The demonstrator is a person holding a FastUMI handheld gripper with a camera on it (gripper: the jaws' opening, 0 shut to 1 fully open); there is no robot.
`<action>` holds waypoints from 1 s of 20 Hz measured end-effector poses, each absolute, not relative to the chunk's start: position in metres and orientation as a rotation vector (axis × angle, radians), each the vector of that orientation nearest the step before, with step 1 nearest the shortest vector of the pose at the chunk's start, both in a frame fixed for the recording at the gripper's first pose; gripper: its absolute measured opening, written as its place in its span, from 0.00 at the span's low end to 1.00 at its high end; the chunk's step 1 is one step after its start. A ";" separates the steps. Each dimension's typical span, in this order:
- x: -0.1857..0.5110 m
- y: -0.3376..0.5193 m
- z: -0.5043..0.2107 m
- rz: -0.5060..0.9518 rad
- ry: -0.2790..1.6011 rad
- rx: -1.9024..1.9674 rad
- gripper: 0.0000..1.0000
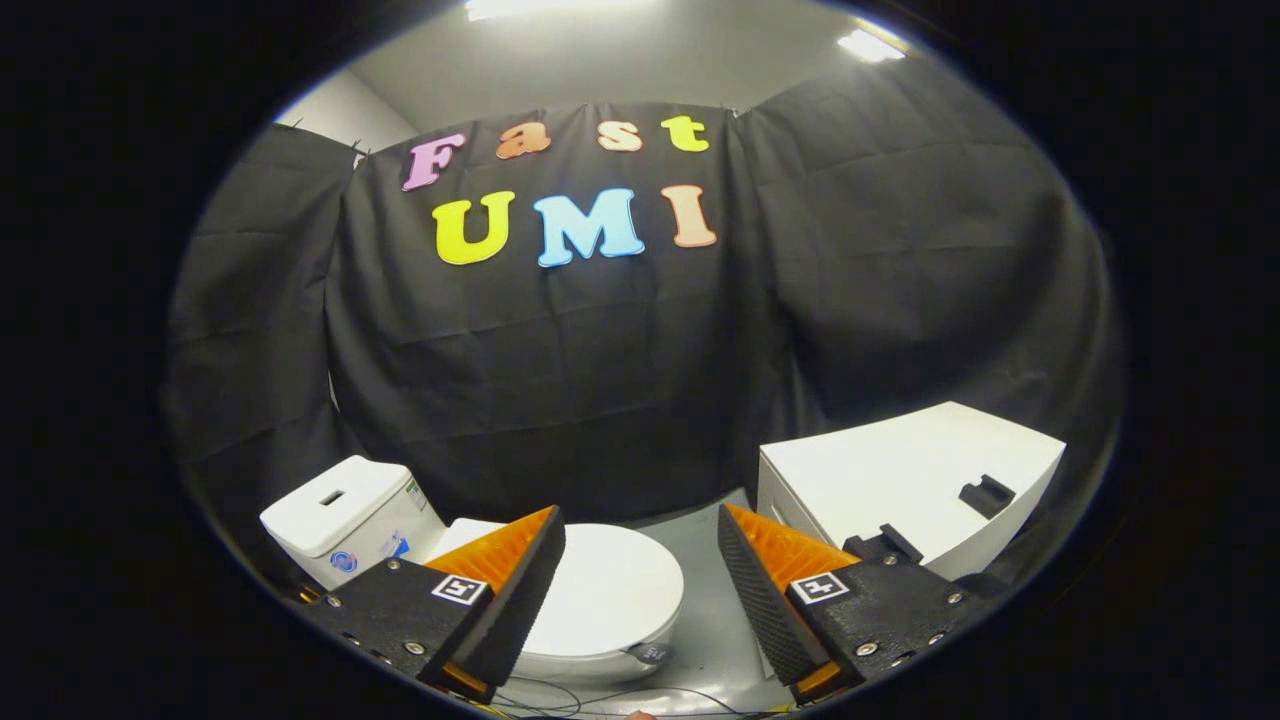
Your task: Open the toilet lid.
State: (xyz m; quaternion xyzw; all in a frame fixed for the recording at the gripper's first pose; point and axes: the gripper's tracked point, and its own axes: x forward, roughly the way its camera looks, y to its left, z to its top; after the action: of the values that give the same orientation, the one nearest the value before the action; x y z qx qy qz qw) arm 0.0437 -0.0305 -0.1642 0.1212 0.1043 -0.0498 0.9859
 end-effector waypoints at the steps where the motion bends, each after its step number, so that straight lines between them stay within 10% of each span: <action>1: 0.045 -0.028 -0.173 -0.097 0.228 0.257 0.94; 20: 0.047 0.009 -0.317 -0.196 0.510 0.559 0.96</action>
State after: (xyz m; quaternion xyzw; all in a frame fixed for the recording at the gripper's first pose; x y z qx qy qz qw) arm 0.0471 0.0090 -0.3174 0.2723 0.2485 -0.0953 0.9247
